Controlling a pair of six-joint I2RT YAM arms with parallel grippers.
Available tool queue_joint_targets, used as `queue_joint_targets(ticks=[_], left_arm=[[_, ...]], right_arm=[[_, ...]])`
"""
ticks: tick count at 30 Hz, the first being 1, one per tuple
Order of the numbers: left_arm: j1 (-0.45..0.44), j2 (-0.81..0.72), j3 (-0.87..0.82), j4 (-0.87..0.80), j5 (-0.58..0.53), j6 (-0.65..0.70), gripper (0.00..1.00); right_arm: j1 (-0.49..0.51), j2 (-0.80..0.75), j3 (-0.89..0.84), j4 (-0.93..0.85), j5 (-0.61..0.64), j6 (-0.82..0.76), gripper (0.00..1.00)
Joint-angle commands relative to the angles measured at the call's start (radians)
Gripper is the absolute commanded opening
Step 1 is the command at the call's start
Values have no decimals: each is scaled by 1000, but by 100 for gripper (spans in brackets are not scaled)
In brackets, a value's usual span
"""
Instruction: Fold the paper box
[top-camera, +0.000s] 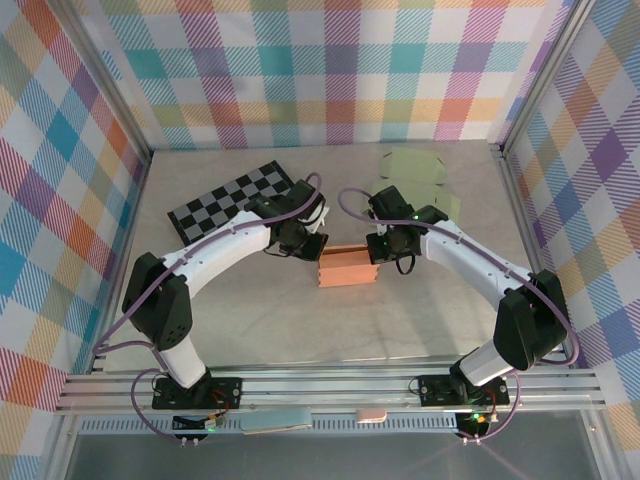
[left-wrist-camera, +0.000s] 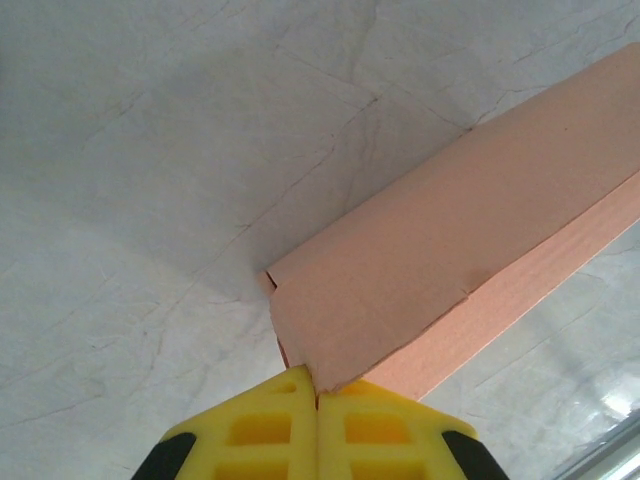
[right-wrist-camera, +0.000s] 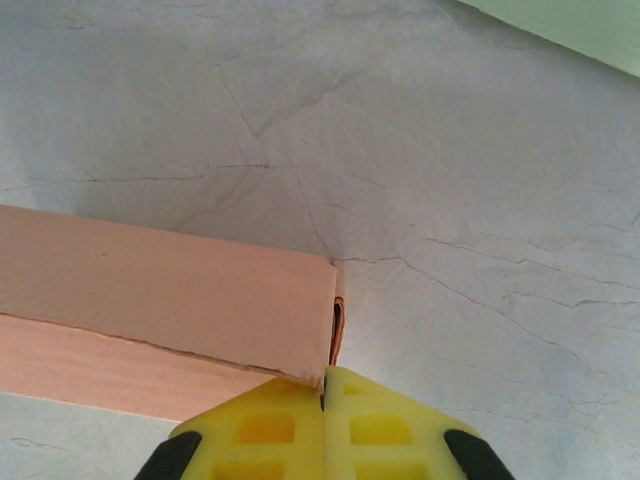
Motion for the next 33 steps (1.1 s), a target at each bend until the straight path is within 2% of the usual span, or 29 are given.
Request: queue_joint_targets(ticks=[1,13,22,33], left_arm=[[-6,9,26,-35,52,-105,3],[-9,34,59,-62,90,-351,2],[-10,47,64,-61,120,-441,1],[-9,56,87,-61,155,-489,1]], right_arm=[[13,13,6,-43,-4,23,0],[32,20,6,-37,10,52,0],[37,24,2,-33,14,53,0],[37,30,5,-36,19,53,0]])
